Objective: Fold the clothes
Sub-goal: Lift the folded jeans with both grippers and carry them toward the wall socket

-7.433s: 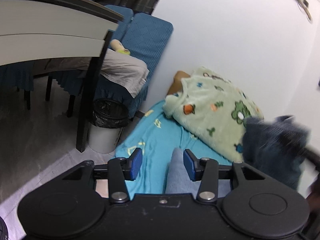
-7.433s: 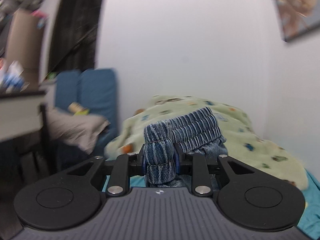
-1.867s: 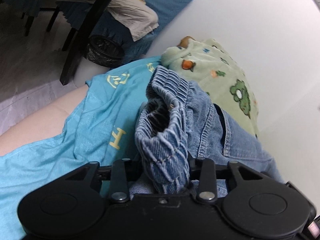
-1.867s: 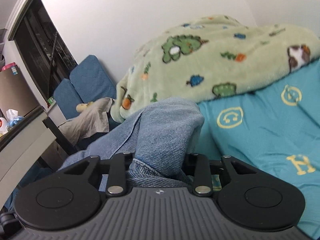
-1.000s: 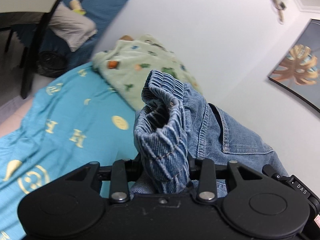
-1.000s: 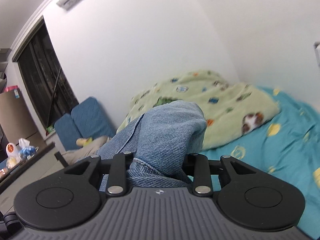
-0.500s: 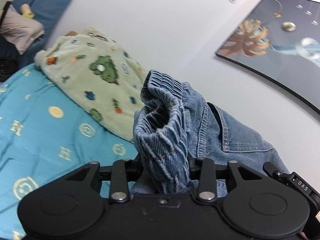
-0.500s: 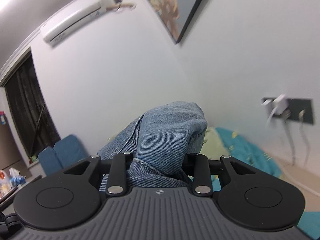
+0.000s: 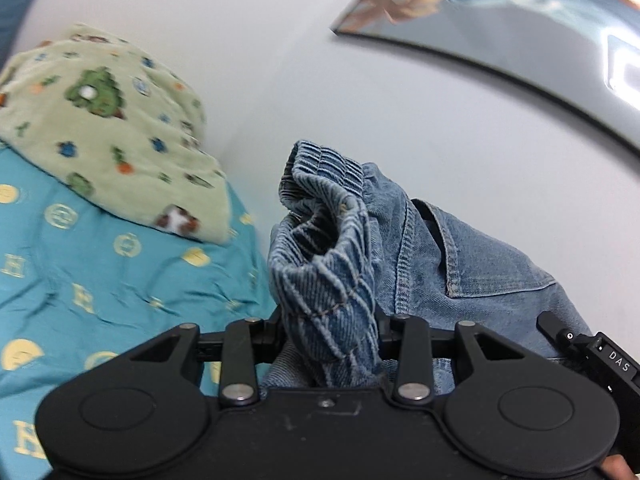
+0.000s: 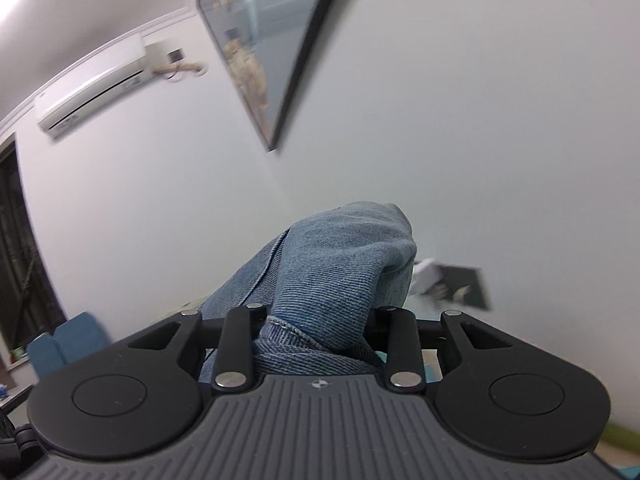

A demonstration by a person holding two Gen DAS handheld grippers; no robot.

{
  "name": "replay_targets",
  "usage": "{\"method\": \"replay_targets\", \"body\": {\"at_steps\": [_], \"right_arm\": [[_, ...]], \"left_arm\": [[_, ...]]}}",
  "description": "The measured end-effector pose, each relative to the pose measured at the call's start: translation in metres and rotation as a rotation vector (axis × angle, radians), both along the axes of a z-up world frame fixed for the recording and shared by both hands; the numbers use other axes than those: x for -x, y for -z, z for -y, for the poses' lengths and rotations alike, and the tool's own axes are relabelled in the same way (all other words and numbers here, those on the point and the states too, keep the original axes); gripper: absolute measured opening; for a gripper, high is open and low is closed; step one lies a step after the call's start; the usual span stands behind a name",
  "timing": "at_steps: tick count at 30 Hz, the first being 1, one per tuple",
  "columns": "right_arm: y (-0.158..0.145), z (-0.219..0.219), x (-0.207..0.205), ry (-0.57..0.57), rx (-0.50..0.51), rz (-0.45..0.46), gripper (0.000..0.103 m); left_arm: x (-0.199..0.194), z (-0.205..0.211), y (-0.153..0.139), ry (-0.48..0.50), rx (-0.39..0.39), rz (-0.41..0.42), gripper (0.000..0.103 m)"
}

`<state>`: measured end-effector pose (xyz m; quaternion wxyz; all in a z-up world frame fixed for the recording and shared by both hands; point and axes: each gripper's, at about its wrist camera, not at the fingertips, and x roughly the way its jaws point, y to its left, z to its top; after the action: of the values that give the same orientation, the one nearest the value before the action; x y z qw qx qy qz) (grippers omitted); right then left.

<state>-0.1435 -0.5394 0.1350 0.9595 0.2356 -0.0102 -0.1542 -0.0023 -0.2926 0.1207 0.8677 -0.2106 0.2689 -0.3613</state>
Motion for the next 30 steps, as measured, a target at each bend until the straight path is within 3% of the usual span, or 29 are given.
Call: {"method": "replay_targets", "body": {"at_steps": [6, 16, 23, 27, 30], "right_arm": [[0.034, 0.039, 0.024, 0.09, -0.022, -0.03, 0.033], [0.11, 0.069, 0.019, 0.219, -0.024, -0.071, 0.033], [0.167, 0.067, 0.014, 0.28, -0.014, -0.127, 0.033], [0.201, 0.068, 0.013, 0.306, -0.087, -0.177, 0.033], [0.23, 0.071, 0.008, 0.32, -0.162, -0.27, 0.033]], "left_arm": [[-0.015, 0.063, 0.03, 0.136, -0.06, 0.035, 0.034], [-0.045, 0.147, 0.104, 0.28, -0.189, 0.049, 0.034], [-0.062, 0.177, 0.16, 0.333, -0.26, 0.045, 0.034], [-0.07, 0.185, 0.191, 0.369, -0.318, 0.037, 0.034], [-0.076, 0.19, 0.212, 0.395, -0.368, 0.046, 0.035]]}}
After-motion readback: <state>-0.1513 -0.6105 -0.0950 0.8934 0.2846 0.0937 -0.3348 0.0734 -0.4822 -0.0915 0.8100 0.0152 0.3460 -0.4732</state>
